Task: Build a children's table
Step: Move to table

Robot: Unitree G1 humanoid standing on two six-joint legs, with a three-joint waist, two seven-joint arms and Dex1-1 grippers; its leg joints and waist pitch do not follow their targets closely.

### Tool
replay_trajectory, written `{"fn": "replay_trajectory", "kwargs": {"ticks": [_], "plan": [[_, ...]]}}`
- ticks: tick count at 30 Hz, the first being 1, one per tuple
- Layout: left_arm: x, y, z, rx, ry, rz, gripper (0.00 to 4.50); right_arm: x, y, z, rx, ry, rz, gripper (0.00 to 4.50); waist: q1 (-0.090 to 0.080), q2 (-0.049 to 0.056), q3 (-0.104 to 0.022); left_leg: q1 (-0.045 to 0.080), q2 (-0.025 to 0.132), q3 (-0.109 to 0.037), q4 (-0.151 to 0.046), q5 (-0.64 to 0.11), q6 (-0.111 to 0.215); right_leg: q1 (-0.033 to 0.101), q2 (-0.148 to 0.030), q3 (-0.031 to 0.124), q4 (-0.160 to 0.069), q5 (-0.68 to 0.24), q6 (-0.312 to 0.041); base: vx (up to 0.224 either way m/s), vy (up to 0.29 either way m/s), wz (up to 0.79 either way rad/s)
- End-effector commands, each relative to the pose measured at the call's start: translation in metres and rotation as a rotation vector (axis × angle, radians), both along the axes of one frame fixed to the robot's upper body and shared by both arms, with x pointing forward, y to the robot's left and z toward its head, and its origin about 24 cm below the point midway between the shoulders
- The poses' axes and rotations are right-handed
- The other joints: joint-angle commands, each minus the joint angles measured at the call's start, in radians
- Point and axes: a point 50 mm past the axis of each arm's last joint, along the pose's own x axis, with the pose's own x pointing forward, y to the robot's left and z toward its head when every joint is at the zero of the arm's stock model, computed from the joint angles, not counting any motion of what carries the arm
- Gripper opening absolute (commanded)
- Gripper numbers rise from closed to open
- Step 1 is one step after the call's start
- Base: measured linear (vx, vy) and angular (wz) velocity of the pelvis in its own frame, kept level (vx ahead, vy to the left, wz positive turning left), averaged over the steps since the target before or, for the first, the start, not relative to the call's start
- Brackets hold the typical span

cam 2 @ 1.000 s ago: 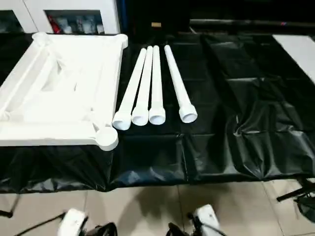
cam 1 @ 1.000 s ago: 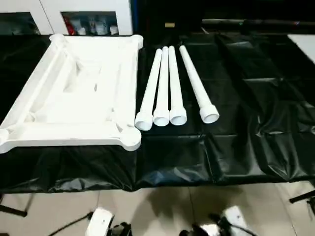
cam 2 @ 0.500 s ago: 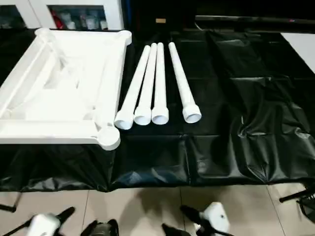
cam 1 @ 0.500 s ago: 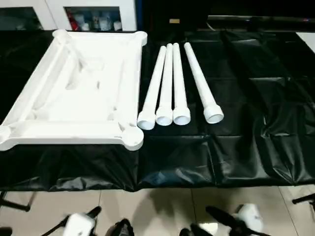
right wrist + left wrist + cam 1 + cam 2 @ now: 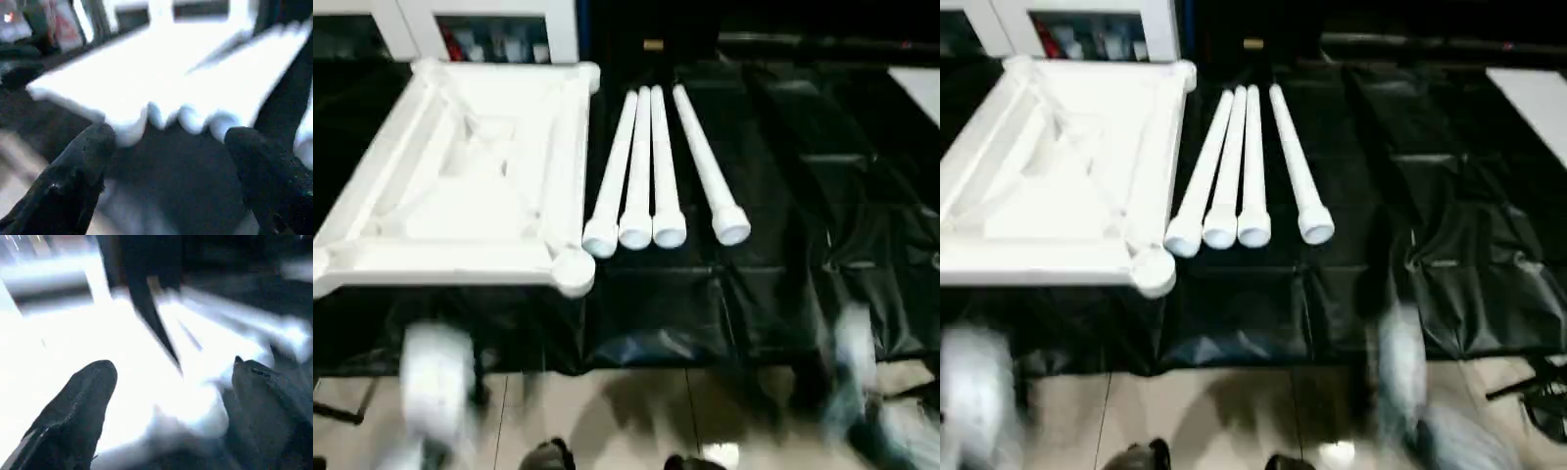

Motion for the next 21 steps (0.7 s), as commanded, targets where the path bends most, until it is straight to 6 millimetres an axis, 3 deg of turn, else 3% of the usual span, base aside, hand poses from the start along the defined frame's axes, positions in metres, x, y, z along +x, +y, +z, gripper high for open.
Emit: {"fn": "replay_trajectory", "kwargs": {"ticks": [1,2,3,4,5,6,7,8,9,10,13,14,16,18,19,20,21], "plan": [[0.008,0.011,-0.004,0.019,0.037,0.094,4.27,0.018,-0.007,-0.006,-0.018,0.018,-0.125,4.09,0.000,-0.006,-0.053,0.021,0.022,-0.017,-0.046,-0.146,0.005,0.022,-0.034,0.023,-0.058,0.018,-0.103,0.000,0.000,0.00],[0.010,0.012,-0.003,0.025,0.032,0.111,4.27,0.022,-0.008,-0.006,-0.023,0.010,-0.150,4.09,-0.001,0.000,-0.062,0.018,0.018,-0.022,-0.045,-0.130,-0.004,0.026,-0.036,0.024,-0.052,0.022,-0.105,0.000,0.000,0.00],[0.014,0.016,-0.005,0.049,0.023,0.170,4.27,0.030,-0.008,-0.004,-0.020,-0.030,-0.180,4.09,-0.006,-0.030,-0.064,0.017,0.021,-0.016,-0.040,-0.131,0.001,0.027,-0.032,0.026,-0.055,0.022,-0.102,0.000,0.000,0.00],[0.016,0.019,-0.006,0.065,0.018,0.210,4.27,0.035,-0.008,-0.004,-0.017,-0.057,-0.195,4.09,-0.003,-0.010,-0.064,0.018,0.024,-0.017,-0.042,-0.165,-0.009,0.021,-0.039,0.027,-0.055,-0.022,-0.099,0.000,0.000,0.00],[0.016,0.019,-0.006,0.065,0.018,0.210,4.27,0.035,-0.008,-0.004,-0.017,-0.057,-0.195,4.09,-0.003,-0.010,-0.064,0.018,0.024,-0.017,-0.042,-0.165,-0.009,0.021,-0.039,0.027,-0.055,-0.022,-0.099,0.000,0.000,0.00],[0.028,0.017,-0.017,0.056,0.048,0.230,4.27,0.052,-0.011,-0.009,0.015,-0.035,-0.307,4.09,-0.001,-0.027,-0.079,0.024,0.027,-0.016,-0.040,-0.191,-0.019,0.023,-0.039,0.027,-0.055,-0.063,-0.093,0.000,0.000,0.00],[0.033,0.013,-0.018,0.063,0.043,0.221,4.27,0.057,-0.013,-0.013,0.012,-0.016,-0.347,4.09,-0.002,-0.024,-0.078,0.024,0.025,-0.016,-0.043,-0.212,-0.031,0.017,-0.039,0.027,-0.059,-0.111,-0.090,0.000,0.000,0.00],[0.040,0.009,-0.025,0.024,0.063,0.194,4.27,0.061,-0.011,-0.018,-0.018,-0.010,-0.361,4.09,0.001,-0.010,-0.080,0.026,0.025,-0.020,-0.043,-0.225,-0.044,0.015,-0.039,0.028,-0.057,-0.123,-0.089,-0.060,0.002,-0.01],[0.044,0.004,-0.029,-0.005,0.074,0.176,4.27,0.063,-0.011,-0.021,-0.043,-0.012,-0.360,4.09,0.003,-0.010,-0.081,0.030,0.027,-0.019,-0.042,-0.240,-0.057,0.011,-0.038,0.027,-0.061,-0.135,-0.086,-0.060,0.002,-0.01],[0.053,-0.002,-0.037,-0.005,0.095,0.172,4.27,0.068,-0.011,-0.024,-0.073,-0.014,-0.389,4.09,0.007,-0.023,-0.083,0.030,0.027,-0.017,-0.042,-0.289,-0.078,0.008,-0.035,0.029,-0.064,-0.158,-0.081,-0.061,0.013,0.01],[0.071,-0.012,-0.047,0.048,0.099,0.143,4.27,0.077,-0.009,-0.026,-0.065,-0.004,-0.416,4.09,0.012,-0.023,-0.087,0.024,0.023,-0.021,-0.043,-0.315,-0.078,0.010,-0.038,0.029,-0.064,-0.193,-0.069,-0.057,0.015,-0.02],[0.076,-0.013,-0.050,0.053,0.101,0.130,4.27,0.079,-0.006,-0.028,-0.065,-0.001,-0.417,4.09,0.010,-0.040,-0.088,0.023,0.023,-0.018,-0.041,-0.314,-0.069,0.010,-0.040,0.030,-0.066,-0.225,-0.058,0.000,0.000,0.00],[0.083,-0.013,-0.050,0.118,0.088,0.129,4.27,0.079,-0.001,-0.033,-0.064,0.024,-0.400,4.09,0.010,-0.033,-0.090,0.023,0.023,-0.021,-0.042,-0.317,-0.068,0.006,-0.043,0.030,-0.069,-0.250,-0.055,0.000,0.000,0.00],[0.088,-0.012,-0.046,0.125,0.079,0.122,4.27,0.079,0.004,-0.038,-0.050,0.055,-0.388,4.09,0.006,-0.013,-0.093,0.020,0.024,-0.028,-0.045,-0.326,-0.080,0.009,-0.043,0.027,-0.063,-0.224,-0.063,0.000,0.000,0.00],[0.088,-0.012,-0.045,0.124,0.077,0.121,4.27,0.079,0.005,-0.038,-0.049,0.058,-0.388,4.09,0.002,-0.020,-0.094,0.020,0.024,-0.026,-0.045,-0.334,-0.081,0.007,-0.041,0.027,-0.066,-0.216,-0.067,0.000,0.000,0.00],[0.091,-0.011,-0.042,0.119,0.068,0.121,4.27,0.078,0.009,-0.039,-0.046,0.056,-0.371,4.09,0.004,-0.019,-0.095,0.019,0.021,-0.025,-0.042,-0.341,-0.071,0.009,-0.045,0.029,-0.065,-0.213,-0.078,0.000,0.000,0.00],[0.093,-0.010,-0.040,0.122,0.061,0.122,4.27,0.078,0.011,-0.041,-0.068,0.038,-0.381,4.09,0.006,-0.008,-0.095,0.019,0.019,-0.022,-0.040,-0.344,-0.061,0.007,-0.050,0.033,-0.068,-0.219,-0.086,0.000,0.000,0.00]]}}
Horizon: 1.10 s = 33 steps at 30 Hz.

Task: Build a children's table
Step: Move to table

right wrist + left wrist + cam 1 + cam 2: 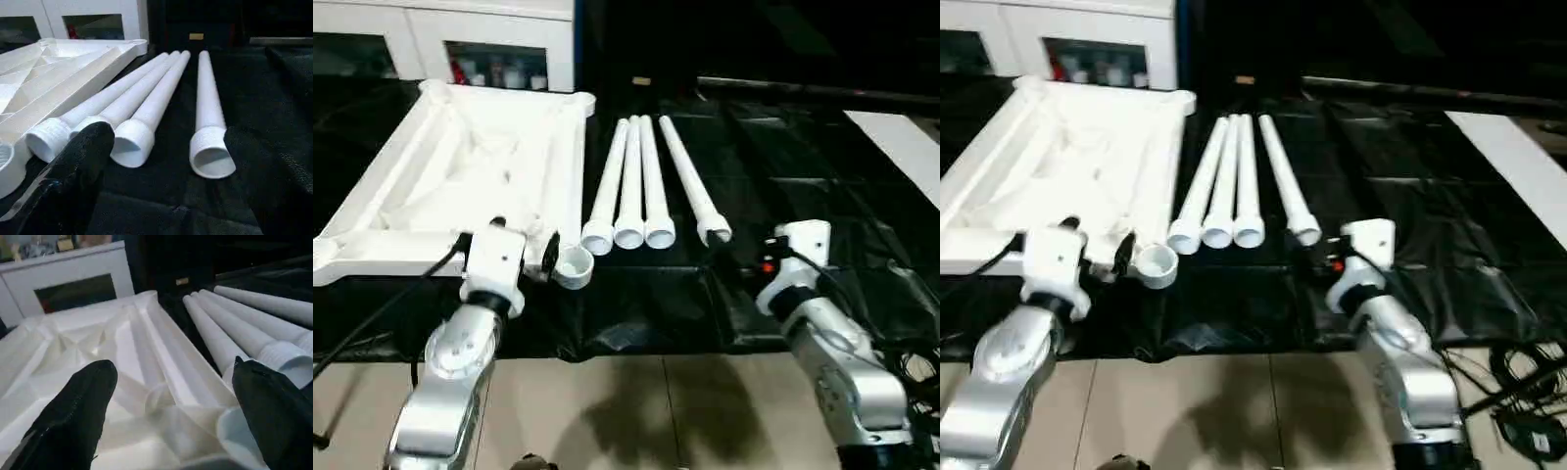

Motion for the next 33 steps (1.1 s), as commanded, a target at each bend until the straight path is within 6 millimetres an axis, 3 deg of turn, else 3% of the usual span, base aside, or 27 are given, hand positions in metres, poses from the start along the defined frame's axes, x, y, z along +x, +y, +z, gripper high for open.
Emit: {"fn": "replay_trajectory", "kwargs": {"ticks": [1,3,4,6,8,9,11,13,14,15,16,17,18,19,20,21,22,23,24,25,27,28,29,30,31,32,33], "plan": [[0.004,0.002,0.003,0.008,-0.024,-0.011,4.27,0.001,0.002,-0.006,-0.069,-0.028,-0.039,4.09,0.007,0.027,-0.063,0.017,0.008,-0.011,-0.069,-0.334,-0.027,0.013,-0.068,0.035,-0.089,-0.258,-0.108,0.000,0.000,0.00],[0.005,0.004,0.001,0.004,-0.022,-0.005,4.27,0.002,0.001,-0.009,-0.078,-0.011,-0.061,4.09,0.016,0.033,-0.067,0.005,0.005,-0.009,-0.057,-0.278,0.034,0.024,-0.093,0.050,-0.099,-0.263,-0.126,0.000,0.000,0.00],[0.005,0.005,-0.002,-0.010,-0.009,0.013,4.27,0.002,0.001,-0.009,-0.055,0.007,-0.059,4.09,0.024,0.027,-0.073,-0.001,0.001,-0.005,-0.038,-0.228,0.101,0.034,-0.114,0.065,-0.108,-0.244,-0.140,0.000,0.000,0.00],[0.006,0.006,-0.002,-0.012,-0.007,0.024,4.27,0.001,0.000,-0.008,-0.051,0.009,-0.062,4.09,0.034,0.031,-0.075,-0.003,0.006,-0.014,-0.029,-0.198,0.139,0.038,-0.133,0.071,-0.111,-0.231,-0.153,0.015,0.053,0.03],[0.006,0.006,-0.002,-0.014,-0.012,0.032,4.27,0.002,-0.001,-0.007,-0.056,0.004,-0.067,4.09,0.040,0.043,-0.079,0.001,0.011,-0.013,-0.039,-0.167,0.169,0.032,-0.113,0.056,-0.100,-0.192,-0.176,0.013,0.076,0.06],[0.006,0.005,-0.001,-0.026,-0.012,0.037,4.27,0.002,0.001,-0.007,-0.047,0.002,-0.053,4.09,0.039,0.047,-0.082,0.016,0.009,-0.004,-0.044,-0.176,0.184,0.020,-0.094,0.044,-0.093,-0.162,-0.187,0.012,0.082,0.08],[0.007,0.006,0.001,-0.015,-0.024,0.051,4.27,0.003,0.003,-0.006,-0.050,-0.005,-0.052,4.09,0.033,0.054,-0.084,0.024,0.010,-0.003,-0.055,-0.188,0.203,0.011,-0.074,0.028,-0.082,-0.133,-0.191,-0.003,0.090,0.09],[0.008,0.007,0.001,0.014,-0.037,0.067,4.27,0.004,0.005,-0.006,-0.056,-0.014,-0.058,4.09,0.026,0.061,-0.081,0.038,0.018,-0.017,-0.071,-0.239,0.146,0.002,-0.047,0.009,-0.073,-0.135,-0.179,-0.015,0.083,0.08],[0.008,0.007,0.000,0.021,-0.040,0.068,4.27,0.005,0.005,-0.006,-0.056,-0.015,-0.059,4.09,0.023,0.066,-0.080,0.042,0.023,-0.025,-0.078,-0.272,0.094,0.001,-0.037,0.003,-0.069,-0.134,-0.165,-0.026,0.059,0.03],[0.007,0.005,-0.002,0.017,-0.033,0.068,4.27,0.005,0.006,-0.004,-0.064,-0.021,-0.053,4.09,0.017,0.071,-0.079,0.046,0.035,-0.044,-0.091,-0.355,-0.047,0.005,-0.021,-0.004,-0.059,-0.099,-0.128,-0.026,0.059,0.03],[0.007,0.005,-0.002,0.017,-0.033,0.068,4.27,0.005,0.006,-0.004,-0.064,-0.021,-0.053,4.09,0.008,0.081,-0.078,0.061,0.073,-0.081,-0.115,-0.444,-0.165,0.000,0.001,-0.022,-0.037,-0.055,-0.114,0.000,0.000,0.00],[0.006,0.003,-0.003,-0.002,-0.024,0.070,4.27,0.005,0.005,-0.004,-0.066,-0.021,-0.050,4.09,-0.002,0.087,-0.075,0.063,0.116,-0.103,-0.142,-0.492,-0.177,-0.005,-0.002,-0.037,-0.019,-0.039,-0.106,0.000,0.000,0.00],[0.006,0.003,-0.004,-0.010,-0.021,0.073,4.27,0.005,0.005,-0.004,-0.067,-0.019,-0.050,4.09,-0.006,0.085,-0.075,0.060,0.129,-0.106,-0.149,-0.508,-0.159,-0.005,-0.006,-0.041,-0.011,-0.036,-0.106,0.000,0.000,0.00],[0.005,0.003,-0.004,-0.019,-0.018,0.080,4.27,0.005,0.004,-0.005,-0.061,-0.003,-0.044,4.09,-0.009,0.086,-0.071,0.050,0.135,-0.099,-0.158,-0.547,-0.109,0.000,-0.016,-0.048,-0.007,-0.050,-0.115,-0.042,-0.101,0.10],[0.005,0.003,-0.004,-0.019,-0.018,0.081,4.27,0.005,0.004,-0.005,-0.061,-0.003,-0.044,4.09,-0.015,0.075,-0.066,0.038,0.111,-0.080,-0.147,-0.593,-0.055,0.007,-0.029,-0.046,-0.025,-0.091,-0.128,-0.049,-0.155,0.09],[0.004,0.004,-0.004,-0.004,-0.015,0.078,4.27,0.005,0.005,-0.005,-0.054,0.012,-0.035,4.09,-0.013,0.050,-0.058,0.032,0.018,-0.024,-0.078,-0.623,-0.043,-0.013,-0.050,-0.029,-0.104,-0.284,-0.140,-0.049,-0.155,0.09],[0.004,0.004,-0.004,0.006,-0.011,0.074,4.27,0.005,0.005,-0.005,-0.051,0.016,-0.029,4.09,-0.008,0.038,-0.060,0.029,-0.017,-0.012,-0.038,-0.578,-0.043,-0.018,-0.069,-0.028,-0.129,-0.467,-0.108,-0.051,-0.161,0.01],[0.003,0.004,-0.004,0.026,-0.011,0.064,4.27,0.005,0.007,-0.004,-0.047,0.020,-0.011,4.09,0.007,0.017,-0.064,-0.001,-0.023,-0.018,-0.012,-0.380,-0.025,0.002,-0.115,-0.005,-0.154,-0.751,0.018,-0.014,-0.133,-0.17],[0.003,0.004,-0.003,0.020,-0.005,0.060,4.27,0.005,0.009,-0.003,-0.041,0.020,0.007,4.09,0.019,0.015,-0.069,-0.028,-0.010,-0.030,-0.020,-0.248,-0.021,0.019,-0.135,0.003,-0.152,-0.824,0.075,-0.014,-0.133,-0.17],[0.003,0.004,-0.003,0.015,-0.001,0.058,4.27,0.005,0.010,-0.003,-0.038,0.020,0.017,4.09,0.016,0.014,-0.068,-0.033,-0.009,-0.032,-0.027,-0.230,-0.030,0.018,-0.125,-0.009,-0.149,-0.820,0.078,-0.016,-0.112,-0.28],[0.001,0.004,-0.001,-0.013,-0.008,0.046,4.27,0.002,0.017,-0.001,-0.065,0.005,0.082,4.09,0.010,0.034,-0.072,-0.028,-0.001,-0.040,-0.052,-0.263,-0.052,0.018,-0.093,-0.043,-0.142,-0.703,0.043,-0.050,-0.066,-0.27],[0.001,0.004,0.000,-0.013,-0.009,0.043,4.27,0.001,0.020,-0.002,-0.082,0.009,0.107,4.09,0.011,0.030,-0.065,-0.076,-0.007,-0.079,-0.087,-0.341,-0.029,0.062,-0.104,-0.100,-0.109,-0.601,-0.003,0.000,0.000,0.00],[0.000,0.004,0.000,-0.016,-0.008,0.040,4.27,0.001,0.021,-0.003,-0.090,0.010,0.119,4.09,-0.005,0.054,-0.066,-0.085,-0.005,-0.107,-0.107,-0.418,-0.005,0.072,-0.089,-0.117,-0.097,-0.504,-0.036,0.000,0.000,0.00],[0.000,0.004,0.000,-0.017,-0.007,0.039,4.27,0.001,0.022,-0.003,-0.093,0.010,0.124,4.09,-0.005,0.065,-0.064,-0.089,-0.013,-0.123,-0.116,-0.475,-0.001,0.081,-0.093,-0.129,-0.084,-0.489,-0.057,0.000,0.000,0.00],[-0.001,0.004,0.000,-0.020,0.001,0.036,4.27,0.000,0.025,-0.005,-0.093,0.020,0.143,4.09,-0.009,0.063,-0.056,-0.085,-0.020,-0.136,-0.129,-0.608,-0.025,0.085,-0.090,-0.130,-0.067,-0.516,-0.086,-0.019,-0.012,0.40],[-0.002,0.004,0.000,-0.021,0.005,0.036,4.27,0.000,0.028,-0.005,-0.088,0.025,0.155,4.09,-0.003,0.059,-0.051,-0.083,-0.034,-0.138,-0.131,-0.681,-0.057,0.090,-0.102,-0.123,-0.060,-0.620,-0.109,-0.019,-0.026,0.59],[-0.003,0.004,0.000,-0.017,0.006,0.037,4.27,0.000,0.029,-0.006,-0.087,0.027,0.164,4.09,0.000,0.047,-0.046,-0.073,-0.044,-0.131,-0.118,-0.686,-0.068,0.080,-0.114,-0.123,-0.076,-0.720,-0.112,-0.019,-0.026,0.59]]}}
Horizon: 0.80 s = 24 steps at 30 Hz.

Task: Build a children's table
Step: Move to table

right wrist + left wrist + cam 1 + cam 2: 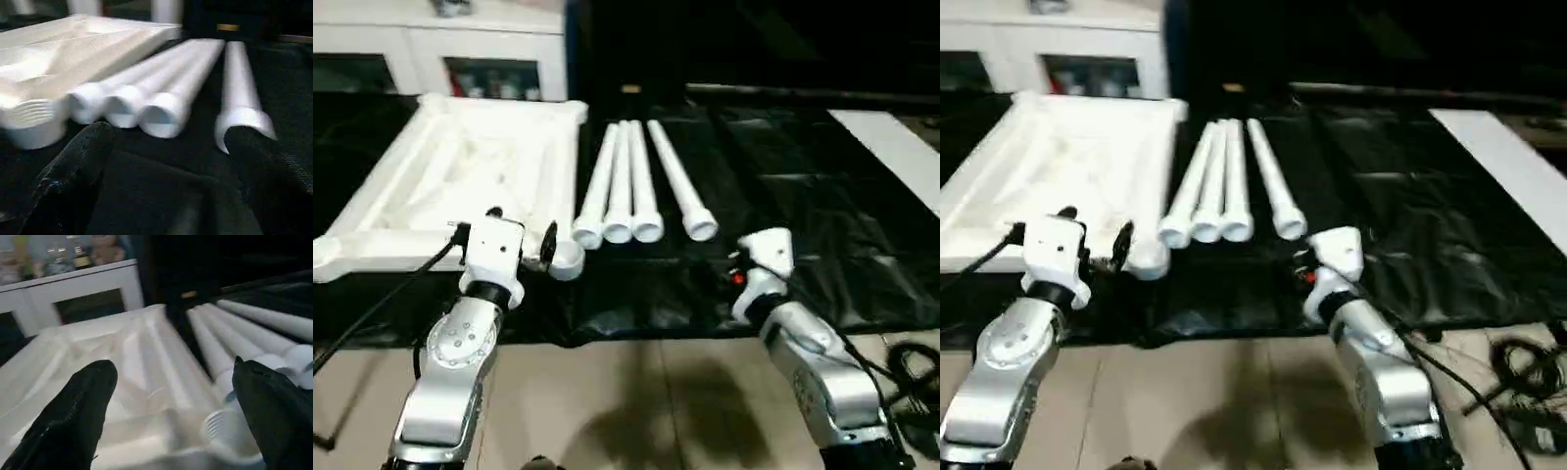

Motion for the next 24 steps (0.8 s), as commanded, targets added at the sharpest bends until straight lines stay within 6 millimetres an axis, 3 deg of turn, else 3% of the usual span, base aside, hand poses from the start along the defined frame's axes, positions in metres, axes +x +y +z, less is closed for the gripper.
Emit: {"fn": "replay_trajectory", "kwargs": {"ticks": [1,2,3,4,5,6,7,8,9,10,11,12,13,14,15,16,17,18,19,20,21,22,23,24], "plan": [[-0.0032,0.0026,0.0031,0.008,-0.002,0.005,4.27,0.0013,0.0055,0.0068,0.000,-0.020,0.043,4.09,0.006,-0.020,-0.020,0.086,-0.029,0.019,0.067,-0.562,-0.055,-0.017,-0.157,0.012,-0.214,-0.979,-0.087,-0.078,-0.033,0.63],[-0.0035,0.0029,0.0036,0.010,-0.003,0.005,4.27,0.0013,0.0061,0.0069,0.000,-0.019,0.051,4.09,-0.047,-0.032,0.004,0.130,-0.056,0.032,0.273,-0.304,-0.048,-0.059,-0.207,-0.097,-0.297,-1.157,-0.068,-0.040,0.062,0.43],[-0.0037,0.0032,0.0039,0.009,-0.003,0.006,4.27,0.0013,0.0064,0.0068,0.002,-0.018,0.054,4.09,-0.046,0.007,0.013,0.138,-0.027,0.017,0.285,-0.316,-0.044,-0.013,-0.241,-0.127,-0.294,-1.141,-0.056,-0.040,0.062,0.43],[-0.0038,0.0035,0.0040,0.007,-0.002,0.007,4.27,0.0012,0.0070,0.0068,0.004,-0.017,0.061,4.09,-0.101,0.020,0.013,0.105,0.029,0.002,0.216,-0.529,-0.064,0.104,-0.257,-0.199,-0.225,-1.030,0.001,0.161,0.190,0.31],[-0.0040,0.0038,0.0041,0.008,-0.002,0.008,4.27,0.0009,0.0075,0.0067,-0.001,-0.019,0.070,4.09,-0.070,0.084,0.001,0.033,-0.003,0.002,-0.018,-0.779,-0.081,0.229,-0.068,-0.126,-0.002,-0.558,-0.050,0.176,0.185,0.51],[-0.0044,0.0038,0.0041,0.008,-0.002,0.007,4.27,0.0007,0.0078,0.0067,-0.008,-0.023,0.076,4.09,-0.143,0.075,-0.026,0.127,0.007,-0.136,-0.072,-0.783,0.050,0.115,0.032,-0.036,0.046,-0.277,-0.008,0.176,0.185,0.51],[-0.0045,0.0041,0.0038,0.009,-0.001,0.006,4.27,0.0007,0.0082,0.0069,-0.002,-0.026,0.078,4.09,-0.154,0.081,-0.037,0.260,0.058,-0.135,-0.053,-0.721,0.055,0.006,0.017,0.009,0.032,-0.236,-0.017,0.153,0.087,0.49],[-0.0046,0.0043,0.0037,0.010,0.001,0.005,4.27,0.0007,0.0084,0.0069,0.003,-0.028,0.079,4.09,-0.168,0.065,-0.019,0.221,0.054,-0.191,-0.073,-0.535,0.154,0.020,0.021,0.043,0.086,-0.235,-0.013,0.158,0.037,-0.09],[-0.0047,0.0040,0.0035,0.012,0.003,-0.001,4.27,0.0020,0.0073,0.0072,0.017,-0.023,0.067,4.09,-0.165,0.052,-0.013,0.206,0.048,-0.188,-0.078,-0.466,0.198,0.027,0.016,0.058,0.073,-0.225,-0.013,0.158,0.037,-0.09],[-0.0046,0.0039,0.0035,0.013,0.005,-0.004,4.27,0.0029,0.0066,0.0078,0.026,-0.019,0.063,4.09,-0.152,-0.002,-0.037,0.246,0.023,-0.187,-0.057,-0.211,0.291,0.005,-0.027,0.141,0.033,-0.159,-0.024,0.108,0.021,-0.34],[-0.0047,0.0040,0.0036,0.014,0.005,-0.005,4.27,0.0032,0.0064,0.0080,0.029,-0.019,0.062,4.09,-0.136,-0.030,-0.053,0.185,-0.040,-0.134,-0.002,-0.110,0.252,0.078,-0.067,0.196,-0.025,-0.118,-0.034,0.134,-0.010,-0.04],[-0.0047,0.0040,0.0036,0.014,0.006,-0.005,4.27,0.0034,0.0062,0.0082,0.030,-0.019,0.062,4.09,-0.091,-0.034,-0.047,0.100,-0.106,-0.055,0.090,-0.092,0.222,0.179,-0.133,0.269,-0.071,-0.092,-0.079,0.134,-0.010,-0.04],[-0.0047,0.0044,0.0036,0.013,0.007,-0.002,4.27,0.0039,0.0056,0.0087,0.039,-0.022,0.058,4.09,-0.066,-0.049,-0.071,0.008,-0.063,-0.033,0.195,-0.159,0.158,0.269,-0.213,0.337,-0.095,0.014,-0.166,0.165,0.028,0.04],[-0.0047,0.0044,0.0036,0.013,0.007,-0.002,4.27,0.0039,0.0056,0.0087,0.039,-0.022,0.058,4.09,-0.049,-0.051,-0.057,-0.010,-0.077,-0.015,0.182,-0.077,0.101,0.235,-0.129,0.285,-0.082,0.251,-0.203,0.149,0.039,0.00],[-0.0045,0.0046,0.0036,0.012,0.008,0.000,4.27,0.0036,0.0053,0.0090,0.043,-0.022,0.058,4.09,-0.044,-0.049,-0.056,-0.010,-0.075,-0.009,0.163,-0.022,0.081,0.225,-0.096,0.259,-0.078,0.322,-0.235,0.149,0.039,0.00],[-0.0045,0.0047,0.0036,0.011,0.009,0.000,4.27,0.0034,0.0053,0.0090,0.044,-0.022,0.059,4.09,-0.012,-0.011,-0.066,-0.011,-0.049,0.009,0.041,0.195,0.108,0.212,0.003,0.163,-0.074,0.296,-0.280,0.130,0.008,0.02],[-0.0044,0.0049,0.0035,0.011,0.010,0.001,4.27,0.0030,0.0055,0.0090,0.043,-0.023,0.061,4.09,-0.007,0.026,-0.071,0.027,-0.020,0.004,-0.008,0.259,0.139,0.193,0.032,0.125,-0.059,0.220,-0.249,0.105,0.041,0.03],[-0.0043,0.0049,0.0034,0.011,0.010,0.002,4.27,0.0029,0.0055,0.0090,0.043,-0.024,0.061,4.09,-0.022,0.067,-0.075,0.097,0.017,-0.026,-0.029,0.268,0.184,0.150,0.067,0.086,-0.024,0.108,-0.184,0.105,0.041,0.03],[-0.0041,0.0053,0.0031,0.009,0.012,0.004,4.27,0.0024,0.0056,0.0086,0.039,-0.025,0.063,4.09,-0.070,0.086,-0.092,0.201,0.124,-0.144,-0.044,0.143,0.385,0.006,0.091,0.075,0.123,-0.187,-0.085,0.118,0.050,-0.07],[-0.0041,0.0054,0.0030,0.008,0.012,0.004,4.27,0.0023,0.0056,0.0085,0.038,-0.025,0.063,4.09,-0.034,0.075,-0.076,0.182,0.131,-0.129,-0.023,0.102,0.448,-0.019,0.056,0.105,0.138,-0.219,-0.036,0.138,0.043,-0.03],[-0.0038,0.0056,0.0028,0.008,0.013,0.005,4.27,0.0023,0.0055,0.0085,0.036,-0.026,0.064,4.09,-0.033,0.070,-0.075,0.172,0.131,-0.115,-0.029,0.055,0.446,-0.028,0.050,0.110,0.146,-0.188,-0.012,0.138,0.043,-0.03],[-0.0038,0.0058,0.0026,0.007,0.014,0.005,4.27,0.0024,0.0052,0.0085,0.035,-0.027,0.063,4.09,-0.027,0.047,-0.072,0.161,0.114,-0.084,-0.051,-0.048,0.444,-0.050,0.045,0.120,0.144,-0.089,0.047,0.089,0.037,0.11],[-0.0038,0.0057,0.0023,0.007,0.015,0.005,4.27,0.0025,0.0047,0.0084,0.035,-0.027,0.061,4.09,-0.025,0.042,-0.065,0.148,0.112,-0.079,-0.067,-0.082,0.453,-0.048,0.037,0.130,0.138,-0.068,0.050,0.059,-0.010,0.03],[-0.0038,0.0059,0.0019,0.008,0.016,0.004,4.27,0.0026,0.0045,0.0085,0.036,-0.028,0.060,4.09,-0.014,0.005,-0.045,0.110,0.077,-0.029,-0.081,-0.247,0.400,-0.023,0.015,0.157,0.057,-0.015,0.001,0.059,-0.010,0.03]]}}
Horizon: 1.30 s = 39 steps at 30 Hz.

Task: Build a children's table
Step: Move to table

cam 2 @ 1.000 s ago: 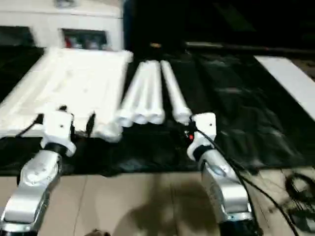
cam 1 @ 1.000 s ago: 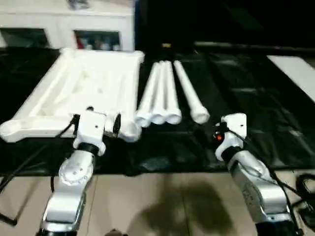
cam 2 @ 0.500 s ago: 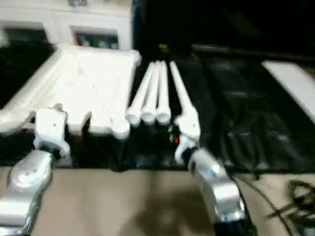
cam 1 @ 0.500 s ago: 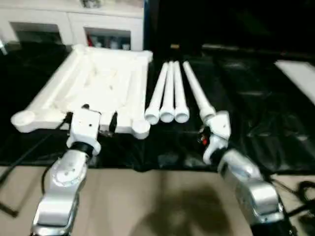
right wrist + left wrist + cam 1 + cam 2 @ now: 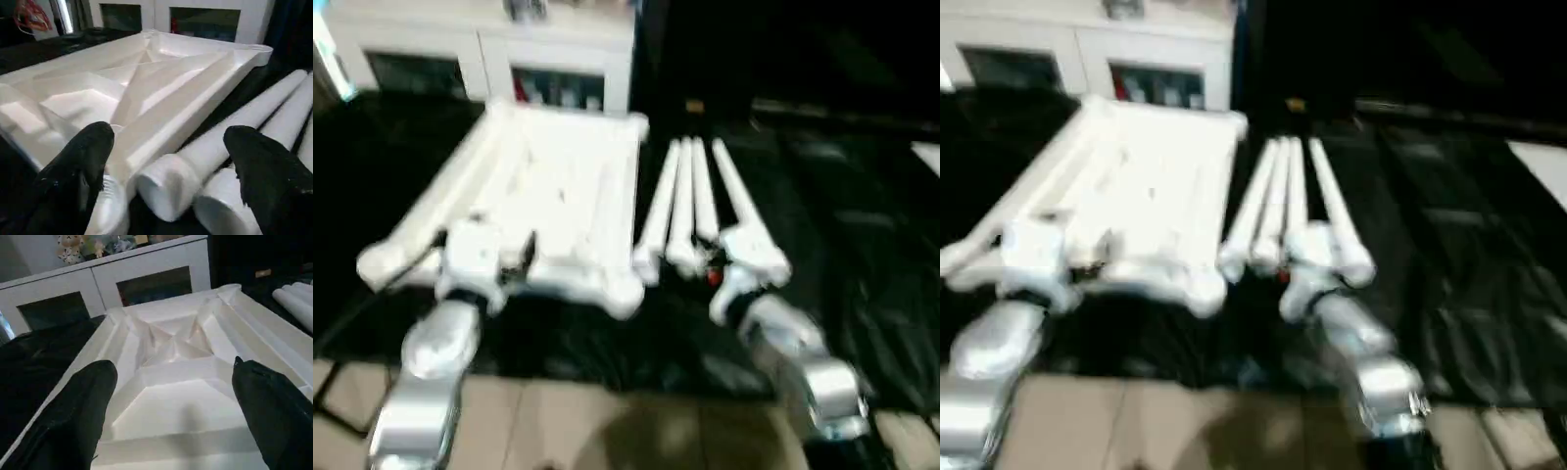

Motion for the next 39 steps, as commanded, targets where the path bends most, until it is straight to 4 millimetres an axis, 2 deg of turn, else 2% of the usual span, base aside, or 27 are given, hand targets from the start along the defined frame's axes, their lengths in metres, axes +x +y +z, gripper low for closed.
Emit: {"fn": "replay_trajectory", "kwargs": {"ticks": [1,2,3,5,7,8,9,10,11,13,14,15,16,17,18,19,21,22,24,25,27,28,30,31,33,36,39], "plan": [[0.002,-0.010,0.002,-0.017,-0.004,-0.043,4.27,0.001,-0.012,0.000,-0.007,-0.003,-0.039,4.09,-0.001,-0.018,-0.028,0.030,0.098,-0.013,-0.136,-0.297,0.279,0.030,-0.069,0.067,-0.129,0.068,-0.025,0.050,-0.092,0.06],[0.002,-0.010,0.001,-0.016,-0.003,-0.045,4.27,0.001,-0.012,0.001,-0.007,-0.003,-0.043,4.09,0.044,-0.042,-0.013,0.028,0.009,0.051,0.020,-0.287,0.152,0.048,-0.165,0.156,-0.260,-0.506,-0.012,0.037,-0.102,0.05],[0.002,-0.010,0.002,-0.015,-0.003,-0.047,4.27,0.001,-0.012,0.001,-0.007,-0.004,-0.044,4.09,0.051,-0.038,-0.026,-0.019,0.025,0.025,0.073,-0.121,0.084,0.112,-0.197,0.182,-0.268,-0.757,-0.059,0.037,-0.102,0.05],[0.002,-0.010,0.002,-0.014,-0.003,-0.049,4.27,0.001,-0.012,0.001,-0.006,-0.005,-0.045,4.09,0.061,-0.033,-0.025,-0.041,0.034,0.013,0.037,-0.068,0.045,0.137,-0.163,0.157,-0.244,-0.638,-0.117,0.056,-0.044,-0.02],[0.003,-0.010,0.002,-0.010,-0.003,-0.053,4.27,0.002,-0.012,0.002,-0.004,-0.008,-0.045,4.09,0.061,0.002,-0.029,0.009,0.055,0.031,-0.054,-0.062,0.048,0.121,-0.106,0.095,-0.241,-0.467,-0.203,0.069,-0.010,0.07],[0.005,-0.010,0.002,-0.005,0.000,-0.062,4.27,0.003,-0.012,0.003,-0.002,-0.011,-0.048,4.09,0.024,0.039,-0.033,0.076,0.135,-0.020,-0.146,-0.202,0.066,0.072,-0.024,0.023,-0.162,-0.205,-0.199,0.073,0.051,0.08],[0.005,-0.010,0.002,-0.005,0.000,-0.062,4.27,0.003,-0.012,0.003,-0.002,-0.011,-0.048,4.09,0.024,0.039,-0.033,0.076,0.135,-0.020,-0.146,-0.202,0.066,0.072,-0.024,0.023,-0.162,-0.205,-0.199,0.073,0.051,0.08],[0.006,-0.010,0.002,-0.005,0.004,-0.078,4.27,0.004,-0.013,0.004,-0.003,-0.013,-0.050,4.09,-0.007,0.051,-0.051,0.160,0.176,-0.074,-0.160,-0.281,0.170,0.018,-0.029,-0.001,-0.088,-0.011,-0.205,0.100,0.045,0.06],[0.006,-0.010,0.002,-0.005,0.004,-0.078,4.27,0.004,-0.013,0.004,-0.003,-0.013,-0.050,4.09,-0.012,0.050,-0.049,0.166,0.178,-0.079,-0.157,-0.251,0.223,0.005,-0.034,-0.002,-0.079,0.023,-0.185,0.132,0.031,0.10],[0.008,-0.012,0.002,-0.003,0.010,-0.105,4.27,0.005,-0.014,0.004,-0.005,-0.016,-0.056,4.09,-0.013,0.032,-0.039,0.140,0.141,-0.043,-0.135,-0.164,0.329,0.018,-0.068,0.014,-0.111,0.102,-0.179,0.122,0.023,0.10],[0.008,-0.013,0.002,-0.003,0.010,-0.111,4.27,0.005,-0.015,0.005,-0.006,-0.017,-0.057,4.09,0.011,0.003,-0.041,0.047,0.053,0.033,-0.085,-0.099,0.295,0.120,-0.111,0.068,-0.174,0.158,-0.246,0.080,0.005,0.10],[0.009,-0.014,0.002,0.000,0.011,-0.121,4.27,0.006,-0.016,0.005,-0.007,-0.019,-0.064,4.09,0.027,-0.014,-0.057,-0.008,0.019,0.046,-0.039,-0.051,0.270,0.188,-0.124,0.100,-0.192,0.147,-0.263,0.080,0.005,0.10],[0.010,-0.016,0.003,-0.003,0.012,-0.129,4.27,0.006,-0.016,0.005,-0.007,-0.019,-0.068,4.09,0.057,-0.002,-0.062,-0.062,0.049,0.030,0.014,0.019,0.163,0.229,-0.177,0.132,-0.221,0.058,-0.321,0.083,0.003,0.03],[0.010,-0.016,0.003,-0.005,0.013,-0.131,4.27,0.006,-0.016,0.005,-0.007,-0.020,-0.069,4.09,0.057,-0.002,-0.062,-0.062,0.049,0.030,0.014,0.019,0.163,0.229,-0.177,0.132,-0.221,0.058,-0.321,0.105,0.006,-0.01],[0.010,-0.017,0.002,-0.007,0.014,-0.134,4.27,0.006,-0.017,0.005,-0.006,-0.020,-0.070,4.09,0.056,0.016,-0.056,-0.064,0.064,0.027,-0.024,0.063,0.109,0.218,-0.133,0.089,-0.211,0.066,-0.316,0.105,0.006,-0.01],[0.011,-0.018,0.002,-0.011,0.015,-0.141,4.27,0.005,-0.017,0.005,-0.002,-0.018,-0.071,4.09,0.017,0.065,-0.060,0.043,0.114,-0.011,-0.116,0.130,0.144,0.139,-0.016,-0.015,-0.145,0.076,-0.200,0.122,0.008,-0.02],[0.011,-0.019,0.002,-0.013,0.017,-0.147,4.27,0.004,-0.016,0.005,0.005,-0.011,-0.069,4.09,-0.027,0.080,-0.069,0.172,0.177,-0.098,-0.117,0.138,0.318,0.007,-0.006,-0.031,-0.054,-0.022,-0.128,0.157,0.020,-0.01],[0.011,-0.019,0.002,-0.013,0.017,-0.147,4.27,0.004,-0.016,0.005,0.005,-0.011,-0.069,4.09,-0.028,0.060,-0.081,0.198,0.212,-0.131,-0.108,0.208,0.458,-0.037,-0.033,-0.015,-0.006,-0.048,-0.038,0.134,0.001,0.01],[0.011,-0.020,0.001,-0.013,0.022,-0.170,4.27,0.002,-0.016,0.005,0.017,-0.006,-0.067,4.09,-0.025,0.049,-0.057,0.139,0.179,-0.086,-0.129,0.185,0.500,-0.047,-0.049,0.005,0.001,0.031,0.019,0.069,-0.029,-0.07],[0.008,-0.024,0.000,-0.042,0.043,-0.232,4.27,0.001,-0.017,0.006,0.011,-0.011,-0.060,4.09,-0.011,-0.012,-0.054,0.075,0.058,0.013,-0.077,-0.001,0.353,0.030,-0.088,0.067,-0.145,0.157,-0.053,0.046,-0.052,-0.06],[0.004,-0.028,-0.002,-0.055,0.076,-0.321,4.27,0.000,-0.019,0.007,0.003,-0.012,-0.042,4.09,0.032,-0.032,-0.056,-0.001,-0.004,0.042,0.000,-0.057,0.250,0.127,-0.164,0.157,-0.201,0.038,-0.129,0.050,-0.072,0.08],[0.003,-0.029,-0.002,-0.060,0.089,-0.355,4.27,0.000,-0.019,0.008,-0.001,-0.015,-0.031,4.09,0.051,-0.023,-0.063,-0.030,0.029,0.012,0.003,0.051,0.143,0.151,-0.188,0.167,-0.177,0.168,-0.183,0.046,-0.079,0.05],[-0.009,-0.037,-0.006,-0.080,0.187,-0.586,4.27,-0.004,-0.025,0.014,-0.034,-0.025,0.078,4.09,0.037,0.009,-0.059,-0.014,0.051,0.012,-0.069,0.272,0.016,0.100,-0.075,0.080,-0.106,0.618,-0.156,0.044,-0.068,-0.05],[-0.011,-0.037,-0.008,-0.056,0.228,-0.656,4.27,-0.006,-0.027,0.016,-0.059,-0.022,0.141,4.09,0.036,0.017,-0.061,-0.002,0.056,0.017,-0.067,0.288,0.018,0.084,-0.065,0.075,-0.104,0.664,-0.150,0.000,0.000,0.00],[-0.014,-0.036,-0.011,-0.021,0.279,-0.733,4.27,-0.009,-0.030,0.018,-0.088,-0.014,0.212,4.09,0.031,0.027,-0.060,0.015,0.080,0.019,-0.074,0.215,-0.001,0.074,-0.056,0.067,-0.109,0.588,-0.174,0.000,0.000,0.00],[-0.017,-0.034,-0.014,0.013,0.337,-0.810,4.27,-0.011,-0.034,0.020,-0.116,-0.004,0.279,4.09,0.026,0.029,-0.040,0.025,0.105,0.031,-0.107,-0.076,-0.030,0.073,-0.076,0.064,-0.146,0.203,-0.256,0.000,0.000,0.00],[-0.019,-0.029,-0.015,0.073,0.424,-0.940,4.27,-0.015,-0.039,0.025,-0.170,0.010,0.386,4.09,0.024,0.020,-0.022,0.035,0.110,0.045,-0.124,-0.241,-0.039,0.066,-0.082,0.069,-0.172,-0.092,-0.238,-0.062,0.009,0.04]]}}
